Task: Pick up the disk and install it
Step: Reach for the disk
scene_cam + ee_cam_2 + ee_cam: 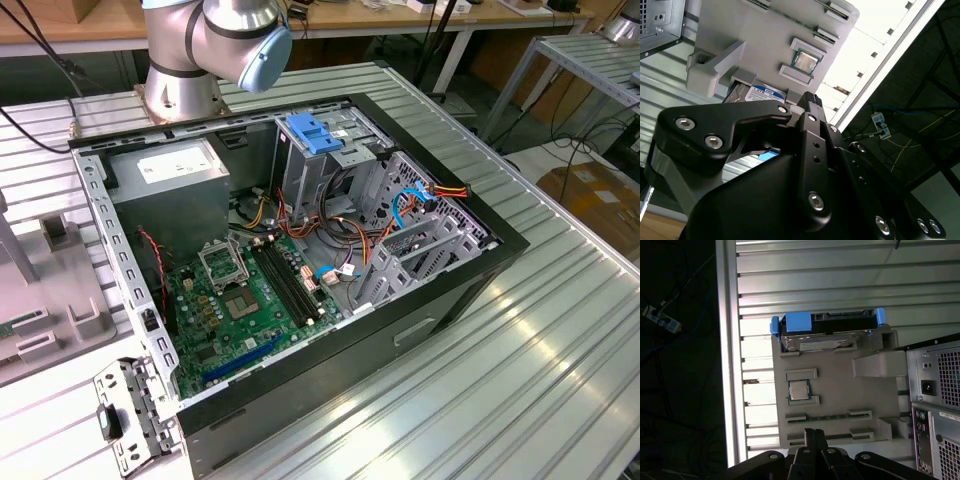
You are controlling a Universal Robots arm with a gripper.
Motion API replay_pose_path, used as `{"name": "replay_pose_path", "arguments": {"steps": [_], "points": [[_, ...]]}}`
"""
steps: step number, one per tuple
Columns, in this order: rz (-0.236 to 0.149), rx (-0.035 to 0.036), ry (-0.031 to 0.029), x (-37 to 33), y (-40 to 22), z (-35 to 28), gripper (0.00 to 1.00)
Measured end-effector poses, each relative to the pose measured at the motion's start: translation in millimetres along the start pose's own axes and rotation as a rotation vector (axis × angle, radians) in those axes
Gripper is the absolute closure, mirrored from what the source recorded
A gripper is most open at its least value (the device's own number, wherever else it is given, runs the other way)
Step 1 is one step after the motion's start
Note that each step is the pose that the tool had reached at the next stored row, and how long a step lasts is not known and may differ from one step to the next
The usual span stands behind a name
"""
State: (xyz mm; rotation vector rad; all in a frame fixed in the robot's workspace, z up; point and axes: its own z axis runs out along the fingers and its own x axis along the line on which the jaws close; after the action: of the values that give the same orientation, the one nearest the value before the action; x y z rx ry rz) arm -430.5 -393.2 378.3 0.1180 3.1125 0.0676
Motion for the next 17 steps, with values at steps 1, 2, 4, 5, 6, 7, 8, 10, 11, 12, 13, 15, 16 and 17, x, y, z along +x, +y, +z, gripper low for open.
{"name": "replay_pose_path", "arguments": {"steps": [1,2,4,5,6,7,8,10,11,12,13,15,16,17], "points": [[0.000,0.0000,0.0000,0.0,0.0,0.2,0.89],[0.000,0.0000,0.0000,0.0,0.0,0.4,0.89],[0.000,0.0000,0.0000,0.0,0.0,0.8,0.89],[0.000,0.0000,0.0000,0.0,0.0,0.9,0.89],[0.000,0.0000,0.0000,0.0,0.0,1.1,0.89],[0.000,0.0000,0.0000,0.0,-0.1,1.2,0.89],[0.000,0.0000,0.0000,0.0,-0.1,1.3,0.89],[0.000,0.0000,0.0000,0.0,-0.1,1.8,0.89],[0.000,-0.0001,0.0000,0.0,-0.1,2.0,0.89],[0.000,0.0000,0.0000,0.0,-0.1,2.1,0.89],[0.000,0.0000,0.0000,0.1,-0.1,2.5,0.89],[0.000,0.0000,0.0000,0.1,-0.1,2.9,0.89],[0.000,0.0000,0.0000,0.1,-0.2,3.1,0.89],[0.000,0.0000,0.0000,0.1,-0.1,3.6,0.89]]}}
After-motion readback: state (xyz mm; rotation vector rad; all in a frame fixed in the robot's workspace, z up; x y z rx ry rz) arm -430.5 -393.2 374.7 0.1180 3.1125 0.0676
